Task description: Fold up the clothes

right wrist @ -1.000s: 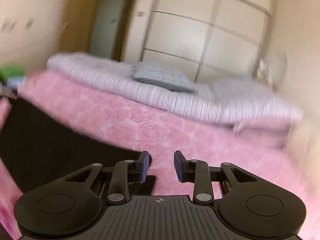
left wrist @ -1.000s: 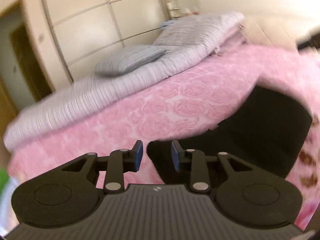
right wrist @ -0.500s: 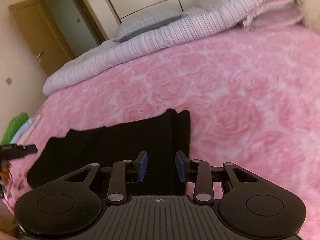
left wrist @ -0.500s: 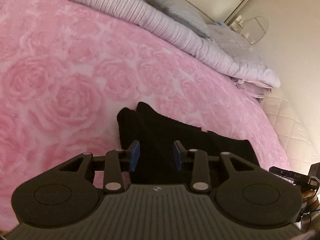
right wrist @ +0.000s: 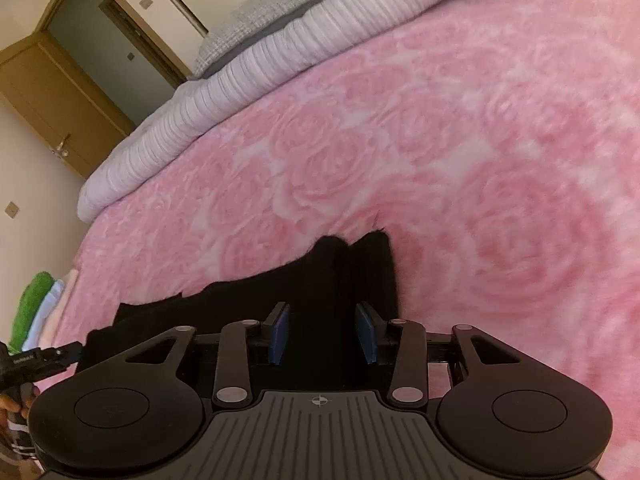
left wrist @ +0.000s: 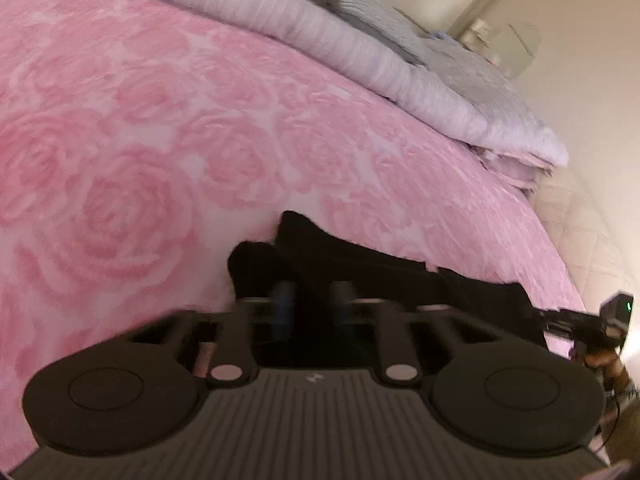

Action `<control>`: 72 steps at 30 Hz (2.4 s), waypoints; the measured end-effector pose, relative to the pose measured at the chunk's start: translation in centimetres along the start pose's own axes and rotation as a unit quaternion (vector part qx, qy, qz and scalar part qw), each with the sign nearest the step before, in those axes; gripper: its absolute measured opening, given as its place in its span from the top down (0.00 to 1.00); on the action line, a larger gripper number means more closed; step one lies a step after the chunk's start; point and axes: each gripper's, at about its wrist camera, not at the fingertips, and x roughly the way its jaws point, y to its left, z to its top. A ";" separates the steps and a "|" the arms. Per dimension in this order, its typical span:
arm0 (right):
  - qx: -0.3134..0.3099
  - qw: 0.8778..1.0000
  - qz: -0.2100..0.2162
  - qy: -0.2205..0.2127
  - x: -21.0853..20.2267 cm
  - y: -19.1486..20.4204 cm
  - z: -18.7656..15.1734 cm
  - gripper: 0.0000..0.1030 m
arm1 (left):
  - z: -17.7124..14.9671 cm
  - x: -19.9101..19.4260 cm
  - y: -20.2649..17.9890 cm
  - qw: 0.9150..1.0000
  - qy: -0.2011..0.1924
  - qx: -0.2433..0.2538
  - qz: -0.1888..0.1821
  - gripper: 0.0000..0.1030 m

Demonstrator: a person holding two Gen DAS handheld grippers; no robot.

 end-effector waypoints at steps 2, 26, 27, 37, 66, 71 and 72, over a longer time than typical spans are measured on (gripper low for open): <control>-0.030 0.999 -0.008 -0.017 -0.3 0.9 -0.6 0.90 | 0.3 -0.4 -0.5 1.000 -0.013 0.024 -0.002 0.99; -0.002 0.996 -0.017 -0.091 -3.9 -0.1 -2.2 0.82 | 1.7 2.7 -0.9 0.999 -0.031 0.016 -0.002 0.94; -0.009 0.995 -0.021 -0.098 -4.1 0.3 -2.2 0.90 | 1.6 2.5 -1.3 0.999 -0.040 0.029 -0.003 0.94; -0.049 0.986 -0.069 -0.140 -4.5 1.2 -2.2 0.93 | 1.7 4.6 -1.5 0.994 -0.067 0.070 0.043 0.94; -0.170 0.962 -0.194 -0.084 -6.3 8.3 -15.2 0.57 | -9.3 -3.9 -7.7 0.971 -0.047 0.173 0.161 0.98; -0.161 0.970 -0.148 -0.106 -5.2 10.2 -12.1 0.58 | -7.0 -0.7 -11.9 0.970 -0.039 0.216 0.102 0.93; -0.162 0.971 -0.142 -0.107 -4.4 10.3 -11.2 0.58 | -6.4 0.3 -12.7 0.969 -0.036 0.226 0.092 0.93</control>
